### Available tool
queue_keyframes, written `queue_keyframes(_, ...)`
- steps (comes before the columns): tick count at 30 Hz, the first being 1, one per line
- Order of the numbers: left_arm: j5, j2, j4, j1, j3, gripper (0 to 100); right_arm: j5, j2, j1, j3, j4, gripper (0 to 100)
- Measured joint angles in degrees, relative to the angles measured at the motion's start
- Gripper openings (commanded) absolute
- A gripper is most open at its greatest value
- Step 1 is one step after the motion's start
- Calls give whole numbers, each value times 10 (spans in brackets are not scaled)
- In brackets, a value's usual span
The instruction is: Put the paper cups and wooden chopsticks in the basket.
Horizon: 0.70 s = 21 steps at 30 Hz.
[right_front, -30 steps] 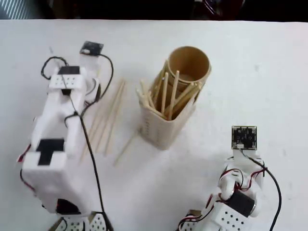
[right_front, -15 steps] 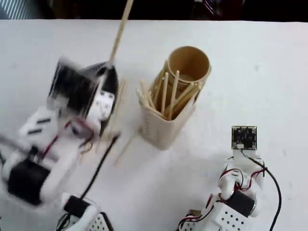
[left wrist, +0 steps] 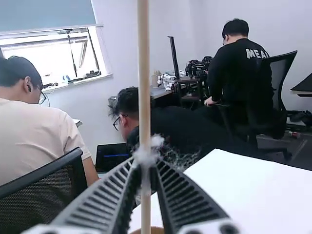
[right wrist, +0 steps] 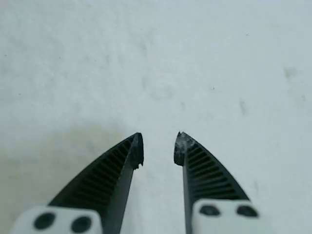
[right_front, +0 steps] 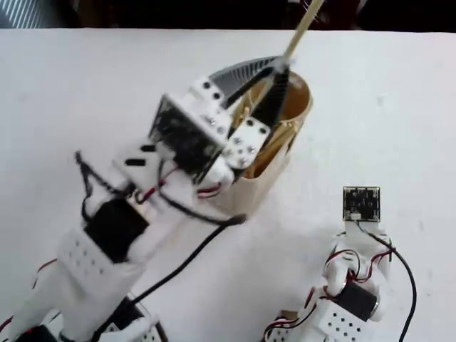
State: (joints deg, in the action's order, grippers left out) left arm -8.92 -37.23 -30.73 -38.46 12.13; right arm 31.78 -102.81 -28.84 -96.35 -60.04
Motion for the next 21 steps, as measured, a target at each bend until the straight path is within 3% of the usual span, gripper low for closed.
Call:
queue_keyframes(12,0,36,-21,3,-20,69,0,0,0,0,0,113)
queue_keyframes(21,0,36,-21,45,-20,68,0,0,0,0,0,113)
